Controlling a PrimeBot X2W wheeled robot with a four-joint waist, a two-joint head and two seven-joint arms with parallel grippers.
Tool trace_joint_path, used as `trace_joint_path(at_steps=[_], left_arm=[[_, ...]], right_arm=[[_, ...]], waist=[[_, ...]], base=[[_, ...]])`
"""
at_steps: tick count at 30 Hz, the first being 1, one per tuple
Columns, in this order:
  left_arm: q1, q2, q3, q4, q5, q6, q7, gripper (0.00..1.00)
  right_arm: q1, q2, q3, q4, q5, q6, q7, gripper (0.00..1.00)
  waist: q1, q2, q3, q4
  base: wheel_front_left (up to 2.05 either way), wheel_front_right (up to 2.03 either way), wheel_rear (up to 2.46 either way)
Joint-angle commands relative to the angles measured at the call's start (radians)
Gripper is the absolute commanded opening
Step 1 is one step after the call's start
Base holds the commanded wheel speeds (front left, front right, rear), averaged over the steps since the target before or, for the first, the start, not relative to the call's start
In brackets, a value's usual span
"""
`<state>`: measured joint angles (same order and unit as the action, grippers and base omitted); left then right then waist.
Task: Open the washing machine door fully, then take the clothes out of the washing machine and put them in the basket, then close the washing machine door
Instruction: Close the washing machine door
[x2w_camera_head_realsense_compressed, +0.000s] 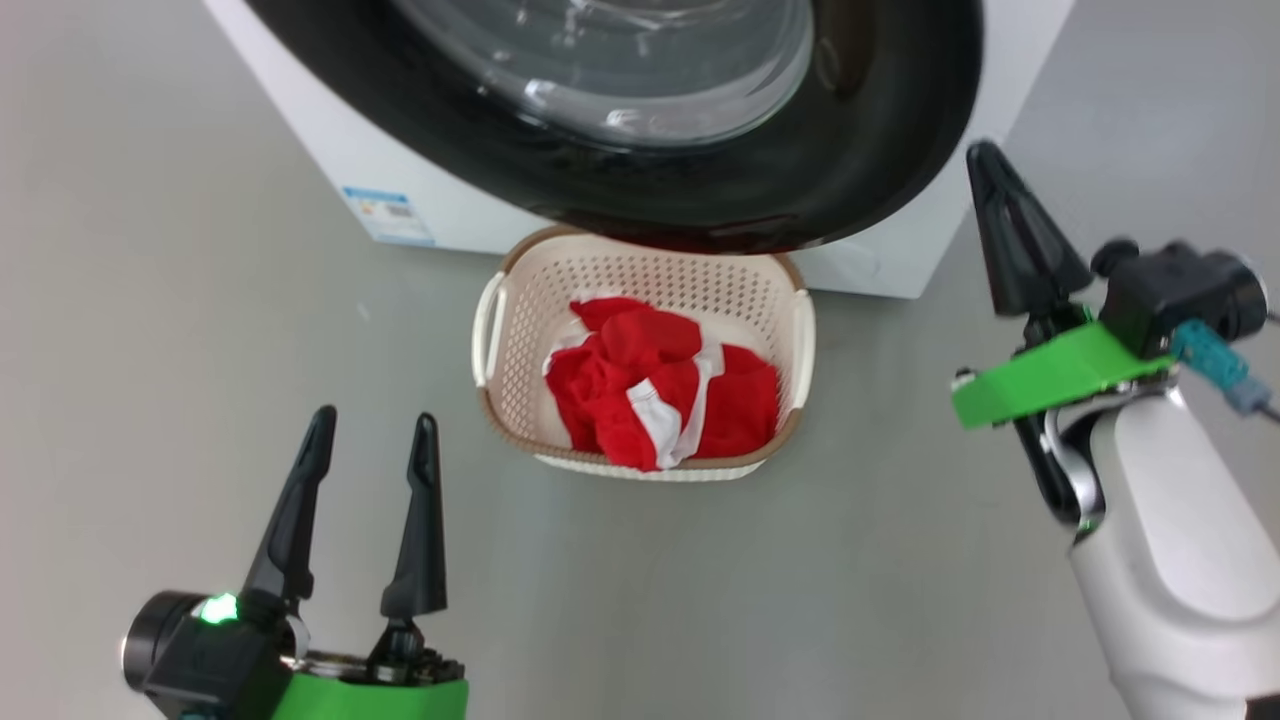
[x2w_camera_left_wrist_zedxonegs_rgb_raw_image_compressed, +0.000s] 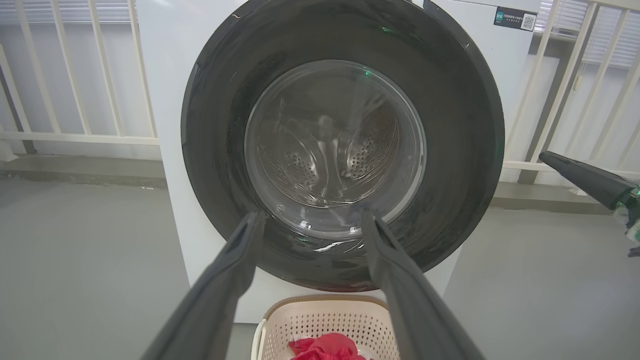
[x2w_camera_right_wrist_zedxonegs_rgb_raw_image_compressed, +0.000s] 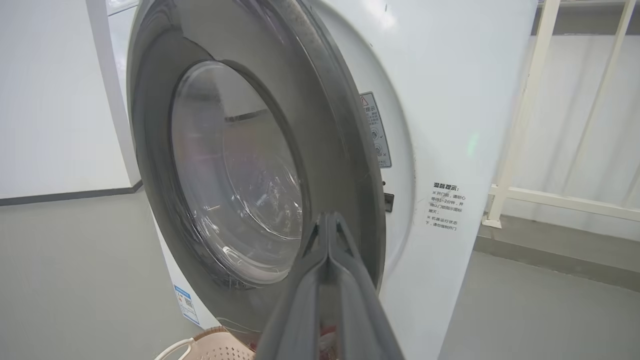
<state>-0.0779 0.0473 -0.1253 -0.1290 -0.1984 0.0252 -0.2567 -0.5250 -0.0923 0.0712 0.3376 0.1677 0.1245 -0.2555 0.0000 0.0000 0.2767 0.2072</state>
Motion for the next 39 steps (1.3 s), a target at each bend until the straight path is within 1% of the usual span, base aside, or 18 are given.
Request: trace_joint_path(at_steps=[1,6,8,18,26,31,39], left_arm=[[-0.031,0.004,0.028,-0.023,-0.006,-0.006,-0.005,1.00],[-0.048,0.003,0.017,-0.017,-0.017,-0.003,-0.005,1.00],[-0.059,0.003,0.011,-0.017,-0.022,-0.004,-0.005,1.00],[-0.087,0.003,-0.011,-0.022,-0.037,0.001,-0.005,1.00],[-0.111,0.003,-0.032,-0.016,-0.056,0.008,-0.005,1.00],[-0.125,0.003,-0.045,-0.011,-0.058,0.009,-0.005,1.00],[-0.131,0.003,-0.048,-0.004,-0.089,0.035,-0.005,1.00]], right_arm=[[-0.041,0.006,0.013,-0.007,0.007,0.006,-0.006,0.00],[-0.113,-0.005,0.017,0.049,0.021,0.006,-0.006,0.00],[-0.154,-0.018,0.020,0.079,0.024,0.006,-0.006,0.00],[-0.261,-0.067,0.004,0.148,0.025,0.006,-0.006,0.00],[-0.357,-0.086,-0.006,0.207,0.011,0.006,-0.006,0.00],[-0.409,-0.100,-0.028,0.240,0.007,0.006,-0.006,0.00],[-0.456,-0.113,-0.053,0.287,-0.012,0.006,-0.006,0.00]], waist=[[0.0000,0.0000,0.032,0.031],[0.0000,0.0000,0.055,0.048],[0.0000,0.0000,0.071,0.058],[0.0000,0.0000,0.121,0.083],[0.0000,0.0000,0.157,0.105],[0.0000,0.0000,0.167,0.118],[0.0000,0.0000,0.174,0.121]], base=[[0.00,0.00,0.00],[0.00,0.00,0.00],[0.00,0.00,0.00],[0.00,0.00,0.00],[0.00,0.00,0.00],[0.00,0.00,0.00],[0.00,0.00,0.00]])
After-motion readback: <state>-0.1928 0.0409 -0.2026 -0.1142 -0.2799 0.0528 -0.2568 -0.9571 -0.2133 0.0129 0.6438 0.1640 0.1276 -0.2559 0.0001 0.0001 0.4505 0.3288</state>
